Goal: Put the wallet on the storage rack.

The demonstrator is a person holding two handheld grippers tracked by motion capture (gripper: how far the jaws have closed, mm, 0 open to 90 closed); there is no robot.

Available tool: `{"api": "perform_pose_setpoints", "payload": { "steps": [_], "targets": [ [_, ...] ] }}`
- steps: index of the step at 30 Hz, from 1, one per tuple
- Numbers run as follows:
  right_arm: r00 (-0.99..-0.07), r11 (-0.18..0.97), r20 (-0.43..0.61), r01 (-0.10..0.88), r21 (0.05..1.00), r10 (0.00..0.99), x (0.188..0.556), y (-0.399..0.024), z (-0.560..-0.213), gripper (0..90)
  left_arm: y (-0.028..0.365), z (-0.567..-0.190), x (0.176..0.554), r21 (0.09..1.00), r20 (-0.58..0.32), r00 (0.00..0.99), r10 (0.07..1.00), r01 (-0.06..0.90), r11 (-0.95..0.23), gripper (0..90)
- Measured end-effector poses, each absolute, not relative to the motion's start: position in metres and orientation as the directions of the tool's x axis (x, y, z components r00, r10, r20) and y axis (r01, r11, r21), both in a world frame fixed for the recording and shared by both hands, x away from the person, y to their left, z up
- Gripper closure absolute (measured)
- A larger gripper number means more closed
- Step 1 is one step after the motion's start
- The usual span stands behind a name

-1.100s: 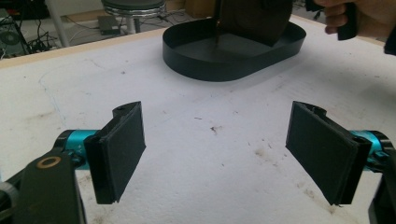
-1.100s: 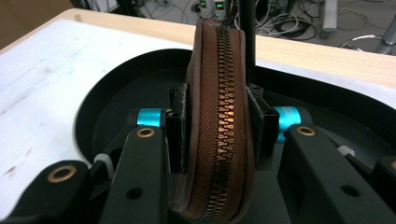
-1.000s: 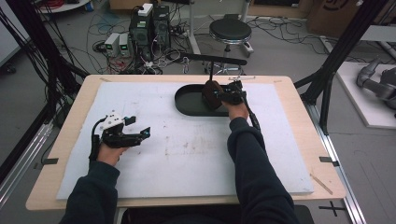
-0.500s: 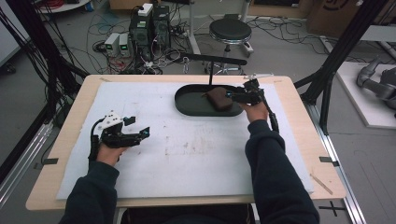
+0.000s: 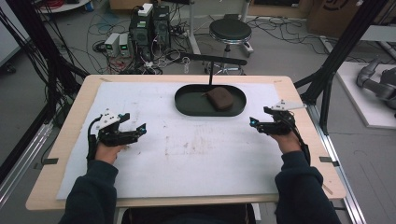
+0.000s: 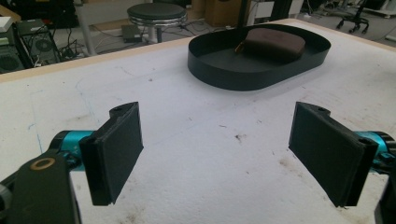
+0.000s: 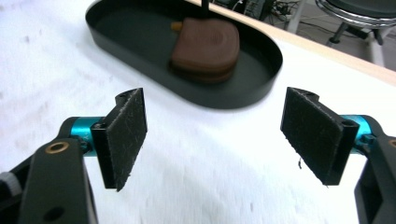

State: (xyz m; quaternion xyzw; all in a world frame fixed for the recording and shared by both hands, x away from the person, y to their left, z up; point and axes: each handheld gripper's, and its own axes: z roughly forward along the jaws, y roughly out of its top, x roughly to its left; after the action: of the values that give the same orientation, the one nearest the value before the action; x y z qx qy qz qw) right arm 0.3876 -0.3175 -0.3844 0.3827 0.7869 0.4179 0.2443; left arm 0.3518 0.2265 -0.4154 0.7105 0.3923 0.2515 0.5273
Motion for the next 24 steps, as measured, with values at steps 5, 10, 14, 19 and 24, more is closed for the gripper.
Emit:
{"api": "perform_pose_setpoints", "payload": {
  "steps": [5,10,14,19,24],
  "targets": [
    [-0.585,0.335,-0.050,0.390,0.857,0.809,0.368,-0.328,-0.400,21.3,0.227,-0.417,0.352,0.944,-0.059,0.562,0.825,0.300,-0.137,17.1],
    [-0.581,0.319,-0.036,0.394,0.862,0.813,0.367,-0.332,-0.401,21.2,0.228,-0.416,0.352,0.951,-0.053,0.559,0.827,0.282,-0.130,17.1],
    [-0.583,0.313,-0.028,0.395,0.864,0.812,0.364,-0.330,-0.401,21.2,0.229,-0.415,0.350,0.954,-0.054,0.555,0.830,0.275,-0.122,17.1],
    [-0.578,0.311,-0.030,0.393,0.866,0.815,0.362,-0.331,-0.402,21.2,0.227,-0.414,0.346,0.952,-0.047,0.559,0.828,0.275,-0.132,17.1],
    [-0.583,0.319,-0.043,0.379,0.869,0.811,0.358,-0.328,-0.399,21.2,0.227,-0.414,0.345,0.952,-0.048,0.561,0.827,0.276,-0.132,17.2]
  ]
}}
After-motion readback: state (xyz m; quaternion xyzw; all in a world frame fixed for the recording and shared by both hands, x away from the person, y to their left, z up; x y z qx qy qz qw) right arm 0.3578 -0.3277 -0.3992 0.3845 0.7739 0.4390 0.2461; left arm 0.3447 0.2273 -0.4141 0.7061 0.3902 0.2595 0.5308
